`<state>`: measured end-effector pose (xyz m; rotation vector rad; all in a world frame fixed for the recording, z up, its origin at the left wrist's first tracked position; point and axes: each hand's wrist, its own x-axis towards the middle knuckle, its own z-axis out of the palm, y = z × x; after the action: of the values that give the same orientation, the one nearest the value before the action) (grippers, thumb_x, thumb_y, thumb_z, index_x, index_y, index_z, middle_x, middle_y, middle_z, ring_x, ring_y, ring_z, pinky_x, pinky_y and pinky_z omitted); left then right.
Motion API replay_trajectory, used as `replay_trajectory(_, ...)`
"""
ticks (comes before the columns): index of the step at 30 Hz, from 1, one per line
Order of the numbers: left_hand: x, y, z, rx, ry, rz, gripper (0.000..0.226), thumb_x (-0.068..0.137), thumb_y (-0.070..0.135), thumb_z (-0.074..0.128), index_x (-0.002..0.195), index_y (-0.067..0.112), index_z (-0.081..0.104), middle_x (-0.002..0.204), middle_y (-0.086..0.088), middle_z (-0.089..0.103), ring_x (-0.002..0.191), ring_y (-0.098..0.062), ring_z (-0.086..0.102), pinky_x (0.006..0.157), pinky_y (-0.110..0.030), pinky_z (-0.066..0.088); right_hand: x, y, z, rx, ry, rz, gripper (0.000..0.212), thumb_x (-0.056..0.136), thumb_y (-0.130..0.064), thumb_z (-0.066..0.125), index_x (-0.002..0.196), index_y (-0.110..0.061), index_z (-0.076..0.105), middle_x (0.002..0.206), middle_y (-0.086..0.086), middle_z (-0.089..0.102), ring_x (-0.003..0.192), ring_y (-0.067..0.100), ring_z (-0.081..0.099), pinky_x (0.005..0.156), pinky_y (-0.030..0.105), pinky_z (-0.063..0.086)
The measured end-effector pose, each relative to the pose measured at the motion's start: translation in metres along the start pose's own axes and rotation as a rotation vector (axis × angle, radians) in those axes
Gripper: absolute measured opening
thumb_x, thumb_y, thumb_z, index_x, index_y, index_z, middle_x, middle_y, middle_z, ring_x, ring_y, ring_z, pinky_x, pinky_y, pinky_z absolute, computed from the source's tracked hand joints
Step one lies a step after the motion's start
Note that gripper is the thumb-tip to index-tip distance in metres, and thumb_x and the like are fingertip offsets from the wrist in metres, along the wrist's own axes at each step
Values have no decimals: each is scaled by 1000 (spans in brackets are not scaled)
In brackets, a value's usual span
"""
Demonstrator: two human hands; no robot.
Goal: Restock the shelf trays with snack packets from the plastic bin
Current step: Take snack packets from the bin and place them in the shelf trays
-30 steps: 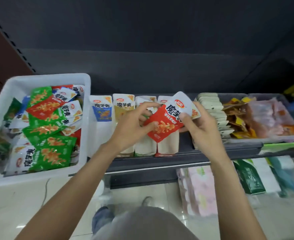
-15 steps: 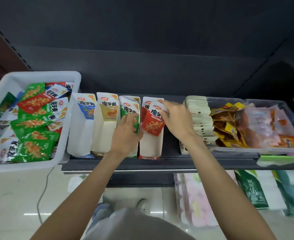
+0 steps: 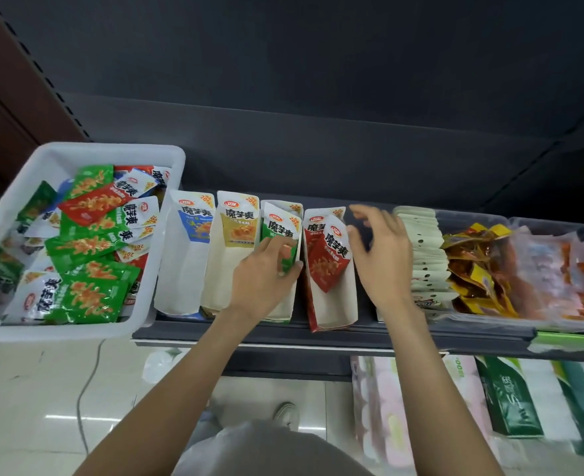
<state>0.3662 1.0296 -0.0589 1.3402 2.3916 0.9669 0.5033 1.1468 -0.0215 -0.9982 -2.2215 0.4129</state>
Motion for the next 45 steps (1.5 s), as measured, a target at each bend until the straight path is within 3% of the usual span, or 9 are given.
replay_trajectory(6,-18,-33,-72,-118,312,268,20,90,29,52,101,18,66,83,13,61,75,-3,52,67,-19,44,-18,-64,5,217,-107,-114,28,90,-25,46,111,-17,63,101,-7,68,91,13,61,78,33,49)
replay_trajectory(9,-27,-77,-121,-30,425,232,23,89,26,51,100,13,67,80,13,57,78,-10,53,69,-23,42,-14,-108,36,285,-198,-198,22,88,-15,54,108,-16,65,97,-7,68,87,9,61,78,24,48)
replay_trajectory(15,-22,-202,-191,240,70,-230,55,82,27,70,131,17,49,123,-7,55,115,-28,48,90,-40,41,9,-208,135,229,-544,-342,30,93,-14,52,122,-17,59,119,-1,62,107,16,57,84,37,51)
replay_trajectory(24,53,-272,-204,309,17,-230,57,92,32,53,141,8,36,142,-12,39,133,-30,31,111,-40,26,47,-271,287,-135,-854,-190,61,97,-21,45,150,-8,17,154,13,22,141,30,24,113,42,27)
replay_trajectory(30,81,-283,-210,338,-27,-242,57,83,35,66,132,13,48,126,-14,54,119,-32,47,102,-39,38,23,-271,281,64,-765,-62,69,95,-19,53,151,-14,13,154,9,22,140,25,26,113,39,28)
replay_trajectory(36,48,-254,-256,-187,224,-161,30,87,16,65,116,16,61,107,-3,67,95,-20,64,77,-31,51,29,-280,220,580,-418,289,86,84,-20,71,150,-25,16,152,0,28,137,15,32,110,44,36)
replay_trajectory(40,16,-213,-273,-616,172,-119,24,87,16,66,108,26,60,106,3,66,92,-12,66,69,-25,55,23,-272,156,762,-311,442,89,79,-28,73,148,-32,17,146,-4,39,126,13,46,99,35,45)
replay_trajectory(43,1,-178,-261,-648,12,-39,25,85,14,67,104,29,62,103,10,67,90,-5,66,69,-22,55,16,-249,120,938,-347,482,53,80,-22,70,128,-25,48,107,-7,70,92,10,67,68,29,57)
replay_trajectory(45,-2,-157,-243,-660,-53,9,28,83,13,69,101,32,62,96,16,68,87,-4,65,70,-22,54,8,-226,97,898,-329,438,25,85,-10,66,106,-23,62,89,-10,73,77,6,68,52,22,53)
